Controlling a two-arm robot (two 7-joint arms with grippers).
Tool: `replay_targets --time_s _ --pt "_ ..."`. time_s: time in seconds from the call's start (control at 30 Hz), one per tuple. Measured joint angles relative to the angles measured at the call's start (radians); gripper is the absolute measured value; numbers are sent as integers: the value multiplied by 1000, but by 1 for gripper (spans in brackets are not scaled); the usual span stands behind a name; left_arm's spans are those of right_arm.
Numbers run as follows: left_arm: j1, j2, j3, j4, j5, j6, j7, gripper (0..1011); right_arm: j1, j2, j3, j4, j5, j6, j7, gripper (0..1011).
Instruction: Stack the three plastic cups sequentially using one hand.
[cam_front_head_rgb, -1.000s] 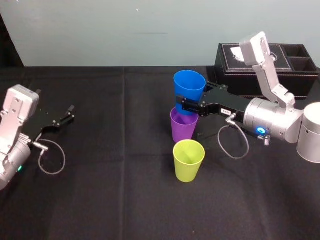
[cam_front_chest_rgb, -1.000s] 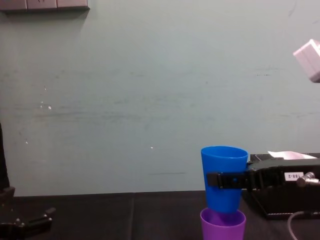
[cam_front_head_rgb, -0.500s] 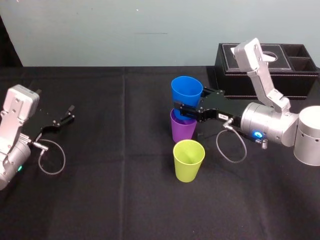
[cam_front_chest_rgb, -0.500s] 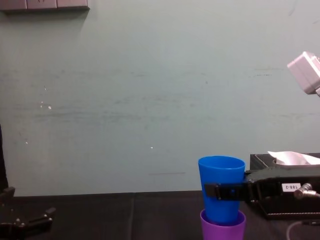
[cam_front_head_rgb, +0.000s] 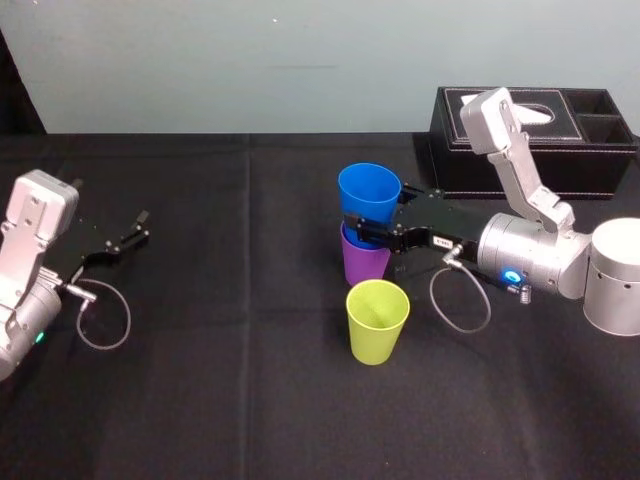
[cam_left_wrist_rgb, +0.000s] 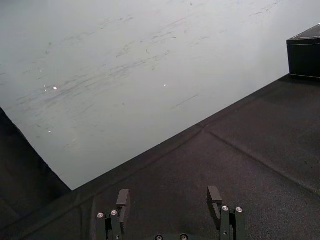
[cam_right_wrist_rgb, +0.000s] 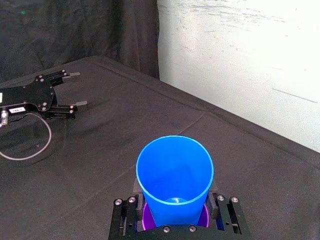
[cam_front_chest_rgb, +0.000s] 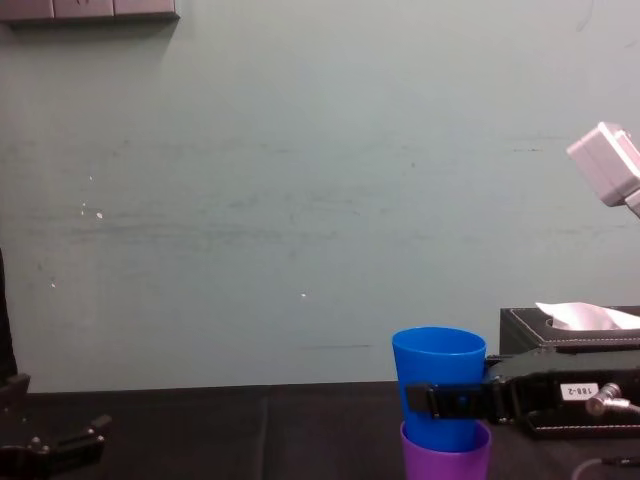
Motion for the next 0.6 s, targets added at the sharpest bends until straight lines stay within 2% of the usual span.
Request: replay_targets --time_s 0.23,0.6 --pt "0 0 0 0 0 0 0 1012 0 1 1 -2 0 0 -1 723" --pt "0 0 0 0 0 0 0 1011 -1 1 2 -5 1 0 -2 983"
